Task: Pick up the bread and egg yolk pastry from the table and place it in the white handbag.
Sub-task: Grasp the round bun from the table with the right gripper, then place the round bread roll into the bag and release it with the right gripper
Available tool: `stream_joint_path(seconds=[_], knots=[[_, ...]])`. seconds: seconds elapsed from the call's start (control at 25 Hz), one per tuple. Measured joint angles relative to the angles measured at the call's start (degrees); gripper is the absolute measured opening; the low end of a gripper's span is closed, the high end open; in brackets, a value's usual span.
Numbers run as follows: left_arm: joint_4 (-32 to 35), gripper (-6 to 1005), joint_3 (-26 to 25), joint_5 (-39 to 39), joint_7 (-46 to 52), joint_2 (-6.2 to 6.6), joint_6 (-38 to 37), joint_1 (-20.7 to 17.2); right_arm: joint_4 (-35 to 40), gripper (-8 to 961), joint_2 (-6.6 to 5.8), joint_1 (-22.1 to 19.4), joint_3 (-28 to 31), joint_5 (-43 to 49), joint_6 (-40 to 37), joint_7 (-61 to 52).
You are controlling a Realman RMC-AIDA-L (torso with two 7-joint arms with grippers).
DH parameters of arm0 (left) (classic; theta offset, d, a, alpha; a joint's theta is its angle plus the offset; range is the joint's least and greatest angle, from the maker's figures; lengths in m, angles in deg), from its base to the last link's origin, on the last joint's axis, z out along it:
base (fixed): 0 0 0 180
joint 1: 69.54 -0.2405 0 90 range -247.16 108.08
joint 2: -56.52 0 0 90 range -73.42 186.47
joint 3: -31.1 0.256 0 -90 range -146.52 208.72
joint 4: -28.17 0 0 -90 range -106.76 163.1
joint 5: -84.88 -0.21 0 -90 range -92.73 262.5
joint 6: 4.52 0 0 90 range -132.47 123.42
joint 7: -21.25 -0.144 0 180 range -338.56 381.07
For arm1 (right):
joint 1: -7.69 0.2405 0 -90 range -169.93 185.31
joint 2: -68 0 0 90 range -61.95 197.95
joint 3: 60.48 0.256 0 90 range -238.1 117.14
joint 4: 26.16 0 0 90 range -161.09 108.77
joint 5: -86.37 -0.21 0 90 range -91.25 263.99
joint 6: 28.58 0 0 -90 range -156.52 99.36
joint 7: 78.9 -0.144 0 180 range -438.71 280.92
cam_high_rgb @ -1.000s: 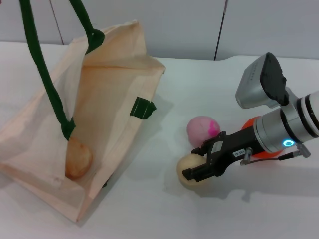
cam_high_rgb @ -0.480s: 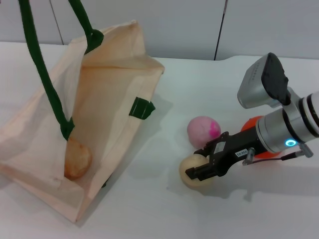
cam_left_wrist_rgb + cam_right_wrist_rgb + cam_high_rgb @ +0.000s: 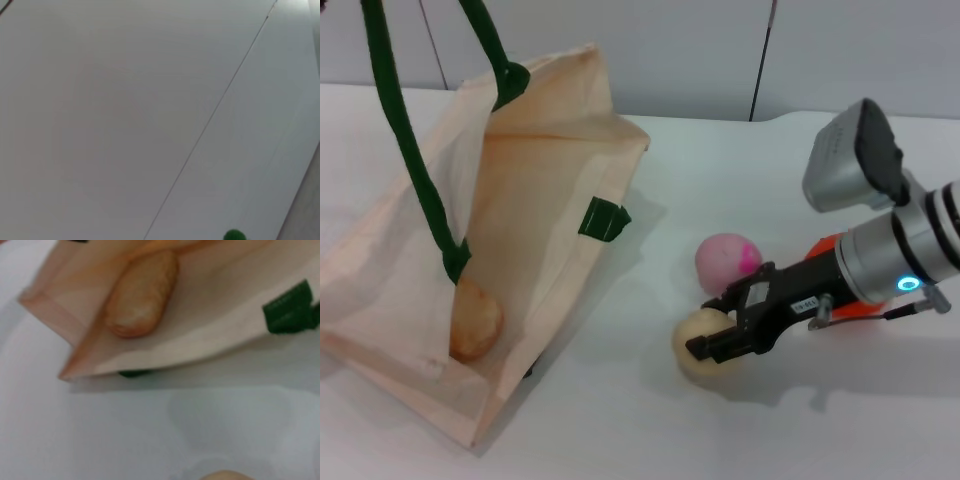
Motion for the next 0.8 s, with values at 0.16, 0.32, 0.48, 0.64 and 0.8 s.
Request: stream_joint_path(seconds=[0.16,0.32,0.48,0.64,0.8], knots=[[0.0,123,0.2,-0.1,0.3,-0.03,0.2,0.4,7.2,603,0.09,-3.0,3.6,-0.4,-3.7,0.0],[-0.1,123,0.2,-1.4,0.4,-0.3,0.9,1.4,12.7,593,0.24,-4.7,4.4,-3.9,-6.3,1.6],[-0.5,123,0.2,-2.9,0.3,-0.84,1.6,3.2,13.4,576,0.39,-2.7,3.4,-8.1,-6.2,4.0],[-0.7,124,0.6,-4.2,0.3,-1.46,2.5,5.2,12.3,578,0.49,1.1,-0.9,-11.8,-2.9,4.9],[-0.7,124,0.9,-4.5,0.4,-2.07,4.2,6.5,10.8,572,0.5,4.8,-7.7,-15.8,4.3,4.9]])
